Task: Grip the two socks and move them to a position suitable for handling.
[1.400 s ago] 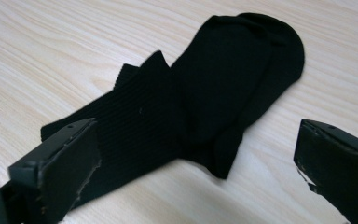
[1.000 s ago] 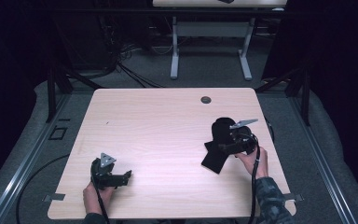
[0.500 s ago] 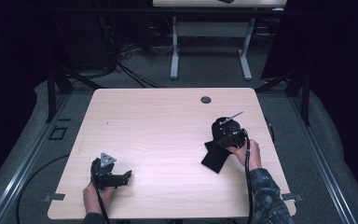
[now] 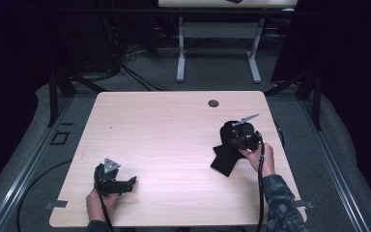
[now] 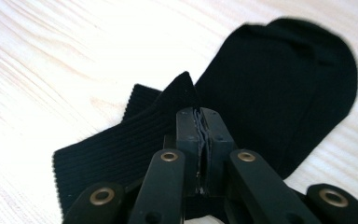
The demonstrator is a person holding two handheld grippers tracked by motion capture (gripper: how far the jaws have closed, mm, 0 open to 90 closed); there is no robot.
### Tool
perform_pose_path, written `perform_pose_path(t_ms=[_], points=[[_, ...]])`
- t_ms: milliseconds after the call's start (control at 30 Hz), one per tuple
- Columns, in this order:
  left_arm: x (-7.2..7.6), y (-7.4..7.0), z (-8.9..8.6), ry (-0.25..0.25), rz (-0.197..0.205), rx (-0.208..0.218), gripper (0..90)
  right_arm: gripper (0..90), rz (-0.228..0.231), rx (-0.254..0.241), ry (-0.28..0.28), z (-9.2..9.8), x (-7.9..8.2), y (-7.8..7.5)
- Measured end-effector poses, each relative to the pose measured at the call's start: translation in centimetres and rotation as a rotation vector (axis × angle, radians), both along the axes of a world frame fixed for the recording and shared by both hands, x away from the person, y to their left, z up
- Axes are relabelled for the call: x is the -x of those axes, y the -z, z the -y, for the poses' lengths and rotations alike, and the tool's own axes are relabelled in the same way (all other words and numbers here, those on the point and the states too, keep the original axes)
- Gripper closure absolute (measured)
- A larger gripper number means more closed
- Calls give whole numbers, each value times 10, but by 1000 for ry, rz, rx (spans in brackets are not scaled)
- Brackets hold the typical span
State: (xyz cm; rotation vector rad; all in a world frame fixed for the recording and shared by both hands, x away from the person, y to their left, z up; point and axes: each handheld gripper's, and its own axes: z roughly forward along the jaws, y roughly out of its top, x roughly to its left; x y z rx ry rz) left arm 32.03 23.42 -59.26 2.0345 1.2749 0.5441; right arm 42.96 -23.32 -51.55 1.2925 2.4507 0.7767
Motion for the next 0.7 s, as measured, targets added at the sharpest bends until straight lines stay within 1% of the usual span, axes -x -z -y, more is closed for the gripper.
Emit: perform_pose_path(t_ms=[33,67,100,133,167,200,233,267,333,400,467,567,633,700], points=[[0,0,0,0,0,0,43,877,9,-15,2,0,1,-2],[0,0,0,0,0,0,43,877,16,-21,2,0,2,-6],[0,0,0,0,1,0,43,877,25,-17,3,1,3,-9],[0,0,0,0,1,0,43,877,32,-32,4,1,4,-12],[0,0,0,0,0,0,43,877,38,-22,1,2,4,-17],[0,0,0,0,0,0,43,877,47,-30,8,3,5,-20],[0,0,0,0,0,0,43,877,58,-44,4,3,6,-23],[0,0,0,0,0,0,43,877,64,-36,4,4,7,-27],[0,0,0,0,0,0,43,877,77,-46,1,4,10,-33],[0,0,0,0,1,0,43,877,103,-52,2,3,15,-41],[0,0,0,-1,0,0,43,878,127,-67,-3,3,19,-49],[0,0,0,0,1,0,43,877,149,-82,-22,1,24,-63],[0,0,0,0,0,0,44,878,160,-94,-29,-2,27,-69],[0,0,0,0,1,-1,45,878,164,-92,-42,-6,29,-74]])
